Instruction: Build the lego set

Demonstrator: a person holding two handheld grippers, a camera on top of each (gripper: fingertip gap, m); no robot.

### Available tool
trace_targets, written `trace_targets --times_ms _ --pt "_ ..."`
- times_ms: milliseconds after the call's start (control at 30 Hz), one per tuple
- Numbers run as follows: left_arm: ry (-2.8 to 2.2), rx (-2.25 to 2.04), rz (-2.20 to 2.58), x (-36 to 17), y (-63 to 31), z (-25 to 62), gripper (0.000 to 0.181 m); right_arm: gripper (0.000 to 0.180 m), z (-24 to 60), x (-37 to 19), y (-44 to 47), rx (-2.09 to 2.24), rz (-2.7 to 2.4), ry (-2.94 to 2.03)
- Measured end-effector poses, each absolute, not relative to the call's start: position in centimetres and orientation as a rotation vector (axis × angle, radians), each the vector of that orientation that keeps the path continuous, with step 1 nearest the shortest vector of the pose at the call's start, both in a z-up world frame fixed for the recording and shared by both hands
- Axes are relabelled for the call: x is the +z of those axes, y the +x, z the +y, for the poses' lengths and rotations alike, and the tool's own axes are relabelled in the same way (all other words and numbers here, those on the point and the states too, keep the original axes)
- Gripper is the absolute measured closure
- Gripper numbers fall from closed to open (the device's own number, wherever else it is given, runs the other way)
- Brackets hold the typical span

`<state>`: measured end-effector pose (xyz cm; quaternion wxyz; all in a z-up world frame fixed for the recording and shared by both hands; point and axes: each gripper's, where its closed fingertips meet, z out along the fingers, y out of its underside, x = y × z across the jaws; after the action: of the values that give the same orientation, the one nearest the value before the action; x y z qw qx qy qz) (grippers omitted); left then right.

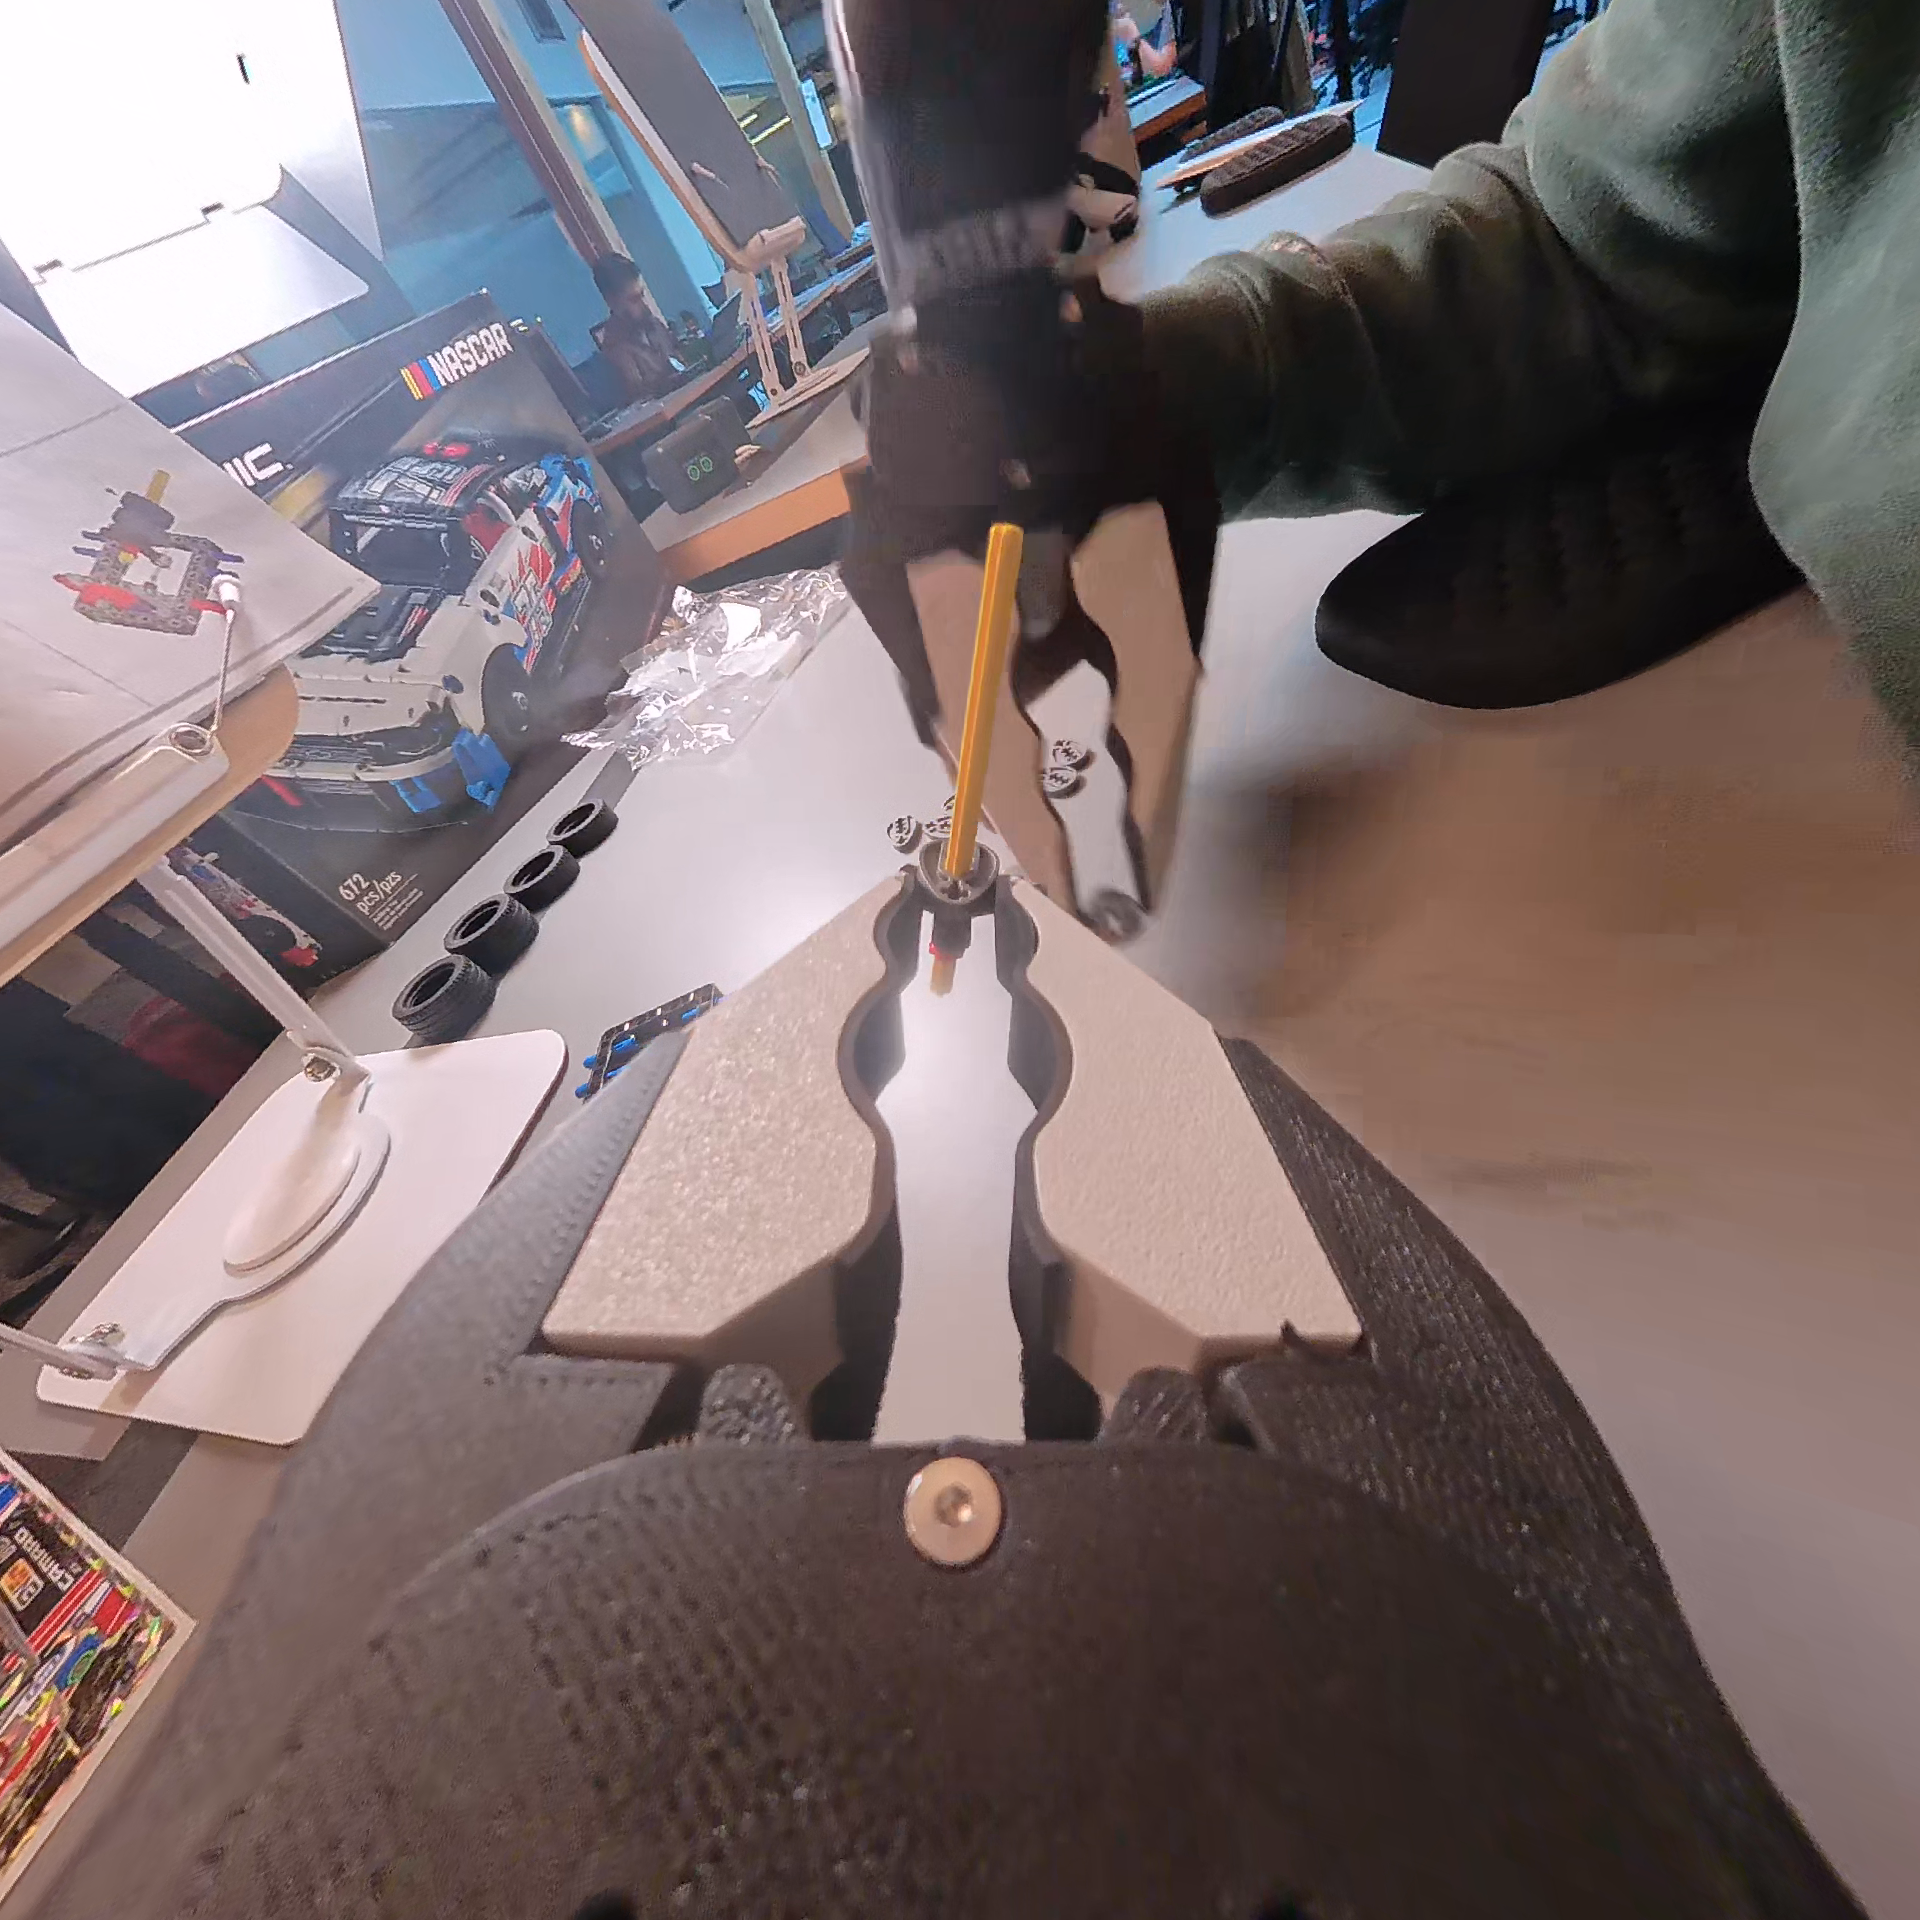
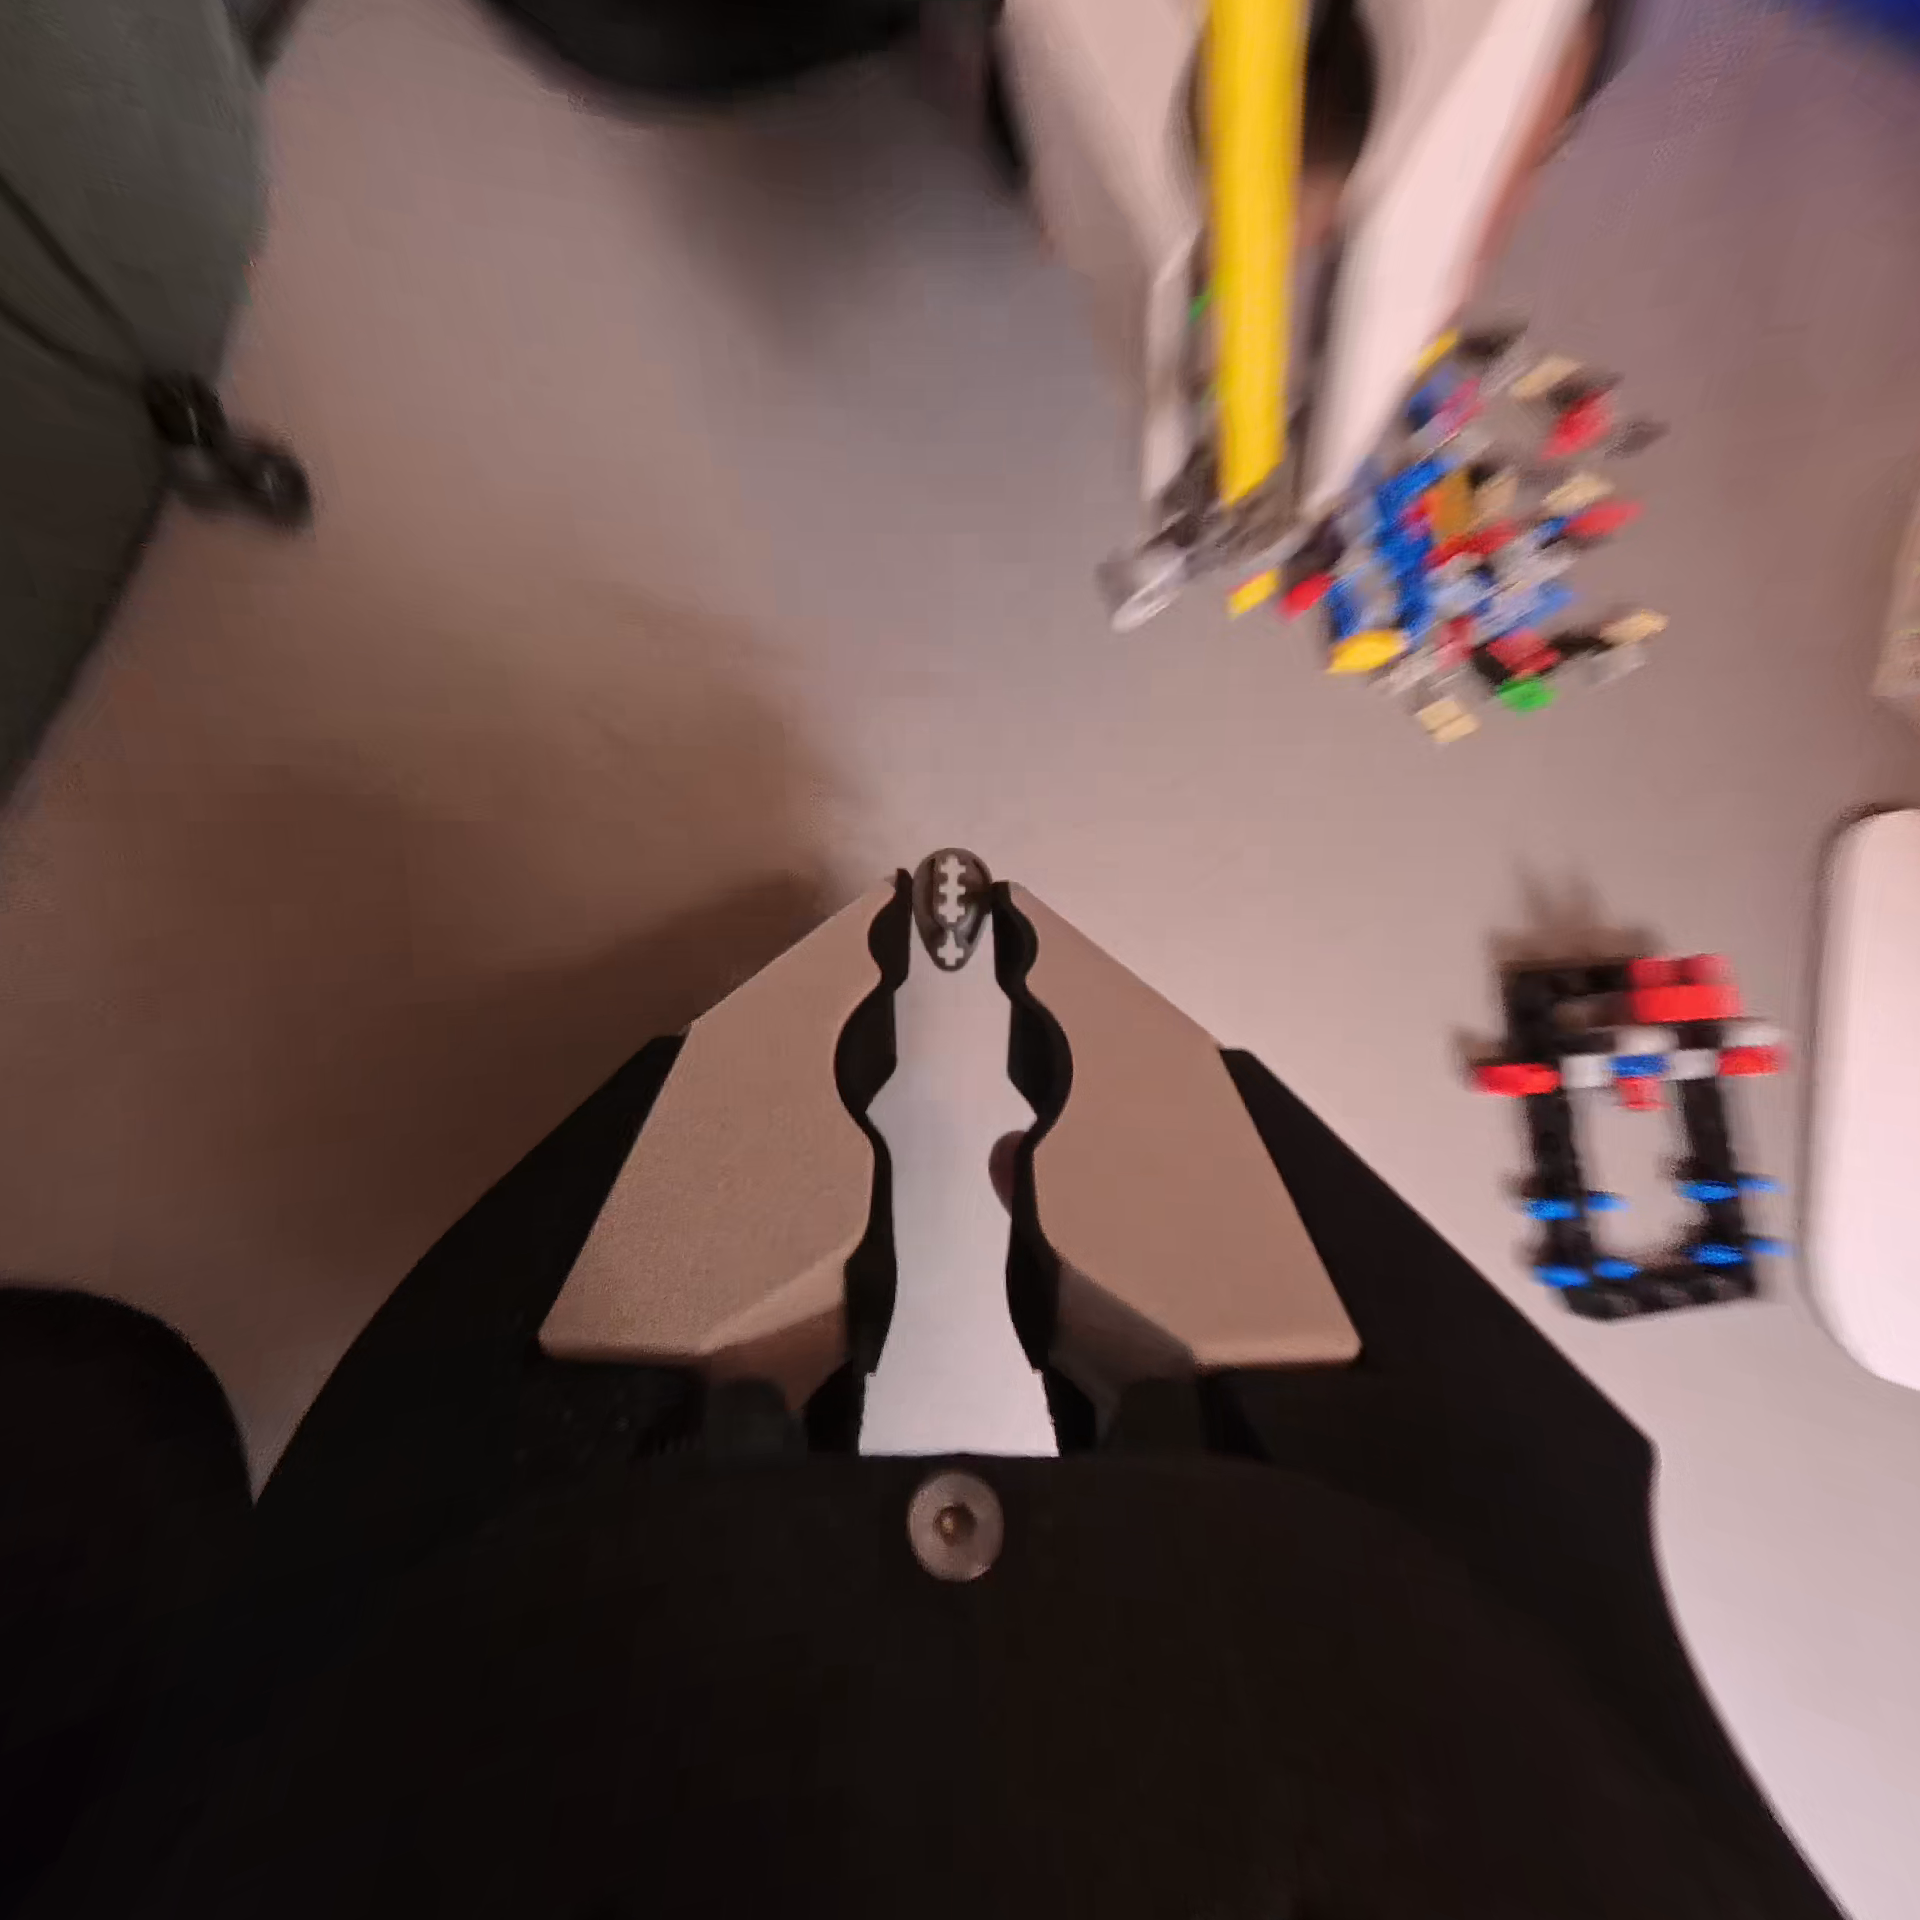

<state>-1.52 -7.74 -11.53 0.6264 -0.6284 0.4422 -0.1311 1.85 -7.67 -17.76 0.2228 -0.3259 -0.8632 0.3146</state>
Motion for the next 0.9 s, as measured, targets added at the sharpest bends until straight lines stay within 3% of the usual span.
trace_targets --times_ms 133,233,900 --pt "-1.44 -0.311 1.016 -11.6 -1.4 -7.8 0.168 0.167 -7.6 -9.7 1.2 1.004 -2.083 -0.766" --pt "-1.443 -0.315 1.011 -11.7 -1.4 -7.7 0.168 0.167 -8.5 -7.2 1.3 0.987 -2.01 -0.695" --pt "-1.527 -0.278 1.048 -13.7 -1.0 -7.1 0.168 0.167 -9.9 -8.0 0.4 0.894 -2.022 -0.674"
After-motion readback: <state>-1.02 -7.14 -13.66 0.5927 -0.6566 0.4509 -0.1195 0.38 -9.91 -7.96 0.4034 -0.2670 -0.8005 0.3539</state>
